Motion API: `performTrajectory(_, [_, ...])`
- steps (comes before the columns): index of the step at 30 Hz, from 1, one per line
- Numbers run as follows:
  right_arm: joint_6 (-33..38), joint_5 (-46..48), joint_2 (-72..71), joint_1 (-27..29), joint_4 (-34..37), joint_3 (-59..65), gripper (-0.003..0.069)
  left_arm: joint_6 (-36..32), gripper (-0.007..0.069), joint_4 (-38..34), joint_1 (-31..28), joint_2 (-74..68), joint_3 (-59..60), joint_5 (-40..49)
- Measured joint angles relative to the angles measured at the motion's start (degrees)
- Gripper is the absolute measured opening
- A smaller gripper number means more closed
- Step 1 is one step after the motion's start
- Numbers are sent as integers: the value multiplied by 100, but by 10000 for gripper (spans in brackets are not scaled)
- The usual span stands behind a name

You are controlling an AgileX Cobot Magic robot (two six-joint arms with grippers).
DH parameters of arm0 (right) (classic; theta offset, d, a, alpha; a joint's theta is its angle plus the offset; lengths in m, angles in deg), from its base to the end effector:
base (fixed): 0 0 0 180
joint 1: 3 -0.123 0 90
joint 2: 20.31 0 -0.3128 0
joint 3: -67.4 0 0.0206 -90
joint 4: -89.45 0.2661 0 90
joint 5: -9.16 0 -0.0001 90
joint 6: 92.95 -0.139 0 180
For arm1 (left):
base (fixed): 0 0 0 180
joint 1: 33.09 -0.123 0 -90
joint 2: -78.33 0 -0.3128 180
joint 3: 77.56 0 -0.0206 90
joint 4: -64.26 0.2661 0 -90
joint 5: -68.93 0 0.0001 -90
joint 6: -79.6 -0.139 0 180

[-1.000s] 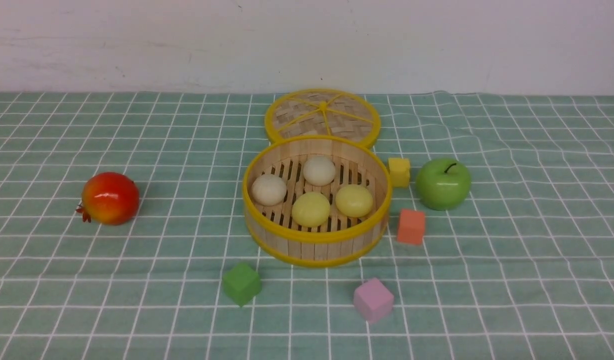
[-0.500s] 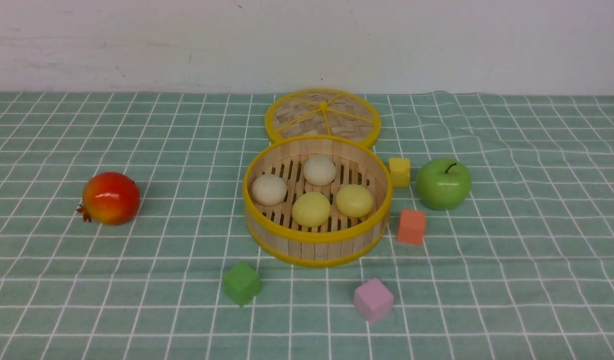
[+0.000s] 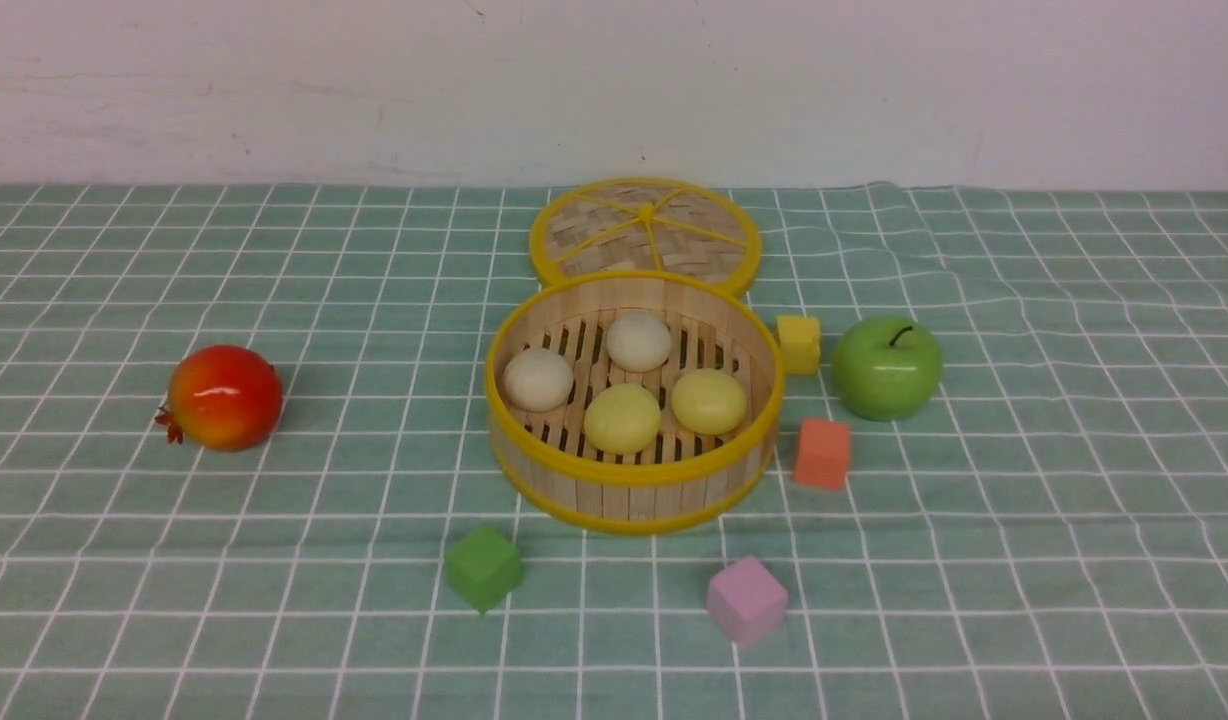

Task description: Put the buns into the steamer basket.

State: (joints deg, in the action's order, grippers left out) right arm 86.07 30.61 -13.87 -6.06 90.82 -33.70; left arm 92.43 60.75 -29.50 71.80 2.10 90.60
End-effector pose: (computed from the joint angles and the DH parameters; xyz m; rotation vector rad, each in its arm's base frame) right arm 0.0856 0.0058 0.1600 -0.0191 1.8643 0.0724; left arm 0.0853 -0.0085 0.1542 -0.1903 1.8802 -0.2565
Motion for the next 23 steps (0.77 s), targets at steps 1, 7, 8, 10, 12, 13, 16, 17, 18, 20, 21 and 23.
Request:
performTrajectory(1, [0,0,0,0,0,0,44,0,-14,0,0,0,0,0])
performTrajectory(7, [0,0,0,0,0,0,52,0,-14,0,0,0,0,0])
performTrajectory(8, [0,0,0,0,0,0,53,0,-14,0,0,0,0,0])
performTrajectory(10, [0,0,0,0,0,0,55,0,-14,0,0,0,0,0])
performTrajectory(12, [0,0,0,0,0,0,57,0,-14,0,0,0,0,0])
performTrajectory(13, [0,0,0,0,0,0,59,0,-13,0,0,0,0,0])
performTrajectory(16, [0,0,0,0,0,0,66,0,-13,0,0,0,0,0])
performTrajectory(17, [0,0,0,0,0,0,67,0,-13,0,0,0,0,0])
performTrajectory(18, [0,0,0,0,0,0,68,0,-12,0,0,0,0,0])
performTrajectory(20, [0,0,0,0,0,0,70,0,-10,0,0,0,0,0])
performTrajectory(21, [0,0,0,0,0,0,70,0,-10,0,0,0,0,0])
performTrajectory(23, [0,0,0,0,0,0,70,0,-8,0,0,0,0,0])
